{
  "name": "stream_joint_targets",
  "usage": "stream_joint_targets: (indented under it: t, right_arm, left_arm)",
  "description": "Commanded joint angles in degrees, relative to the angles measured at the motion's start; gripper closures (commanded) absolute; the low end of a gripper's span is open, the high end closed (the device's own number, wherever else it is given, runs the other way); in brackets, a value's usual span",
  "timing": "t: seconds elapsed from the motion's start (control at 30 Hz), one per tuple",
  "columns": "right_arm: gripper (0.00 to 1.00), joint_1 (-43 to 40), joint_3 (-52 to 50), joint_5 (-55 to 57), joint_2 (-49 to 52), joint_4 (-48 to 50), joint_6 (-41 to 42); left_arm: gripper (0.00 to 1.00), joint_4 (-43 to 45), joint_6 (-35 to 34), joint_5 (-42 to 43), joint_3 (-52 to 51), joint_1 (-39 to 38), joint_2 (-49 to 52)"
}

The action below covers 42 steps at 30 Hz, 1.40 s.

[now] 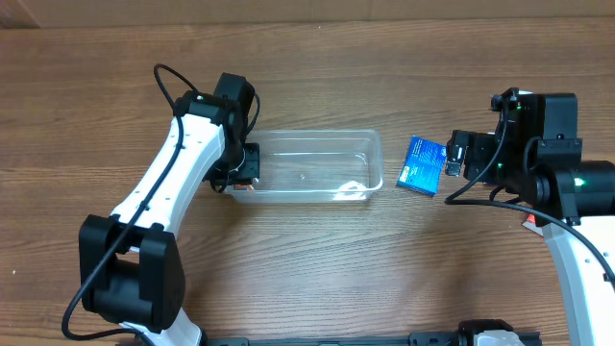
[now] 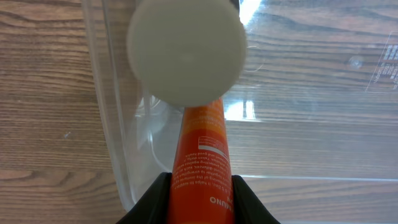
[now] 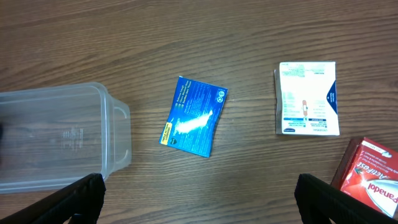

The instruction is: Pack container

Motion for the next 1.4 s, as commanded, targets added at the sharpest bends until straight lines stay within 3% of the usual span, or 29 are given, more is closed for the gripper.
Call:
stream_joint_targets:
  t: [0.0,0.1,0.37,0.8,0.9,0.97,1.2,1.37]
  right_arm:
    - [0.00,-0.2,1.7,-0.1,-0.5,0.1,0.1]
    - [0.00,-0.2,1.7,-0.1,-0.5,0.1,0.1]
    - [0.00,-0.2,1.7,-0.1,-0.5,0.1,0.1]
    - [0.00,-0.2,1.7,-0.1,-0.5,0.1,0.1]
    - [0.00,-0.2,1.7,-0.1,-0.5,0.0,0.1]
    - [0.00,-0.2,1.7,-0.2,-0.5,-0.1,0.1]
    - [0.00,-0.2,1.7,-3.7,-0.5,-0.2,0.1]
    - [0.00,-0.2,4.8,2.9,-0.6,0.1,6.2]
  left_arm:
    - [0.74,0.3,-0.1,-0.7,-0.8,0.2,3.5]
    - [0.62,0.3,-0.1,-0.7,-0.6,0.2,3.5]
    - [0.56,-0.5,0.6,-0.7,2.2,0.2,3.5]
    - [0.41,-9.4,0.9,-2.1,18.4,0.2,3.1]
    - [0.23,-11.8,0.7,-4.5,21.7,0.5,2.6]
    - [0.00,-12.9,0.7,-5.6,23.0,0.9,2.0]
    - [0.00,-13.2,0.6,-5.8,23.8,4.6,-3.7]
    - [0.00,-12.4,1.4,-5.7,23.8,8.3,-12.0]
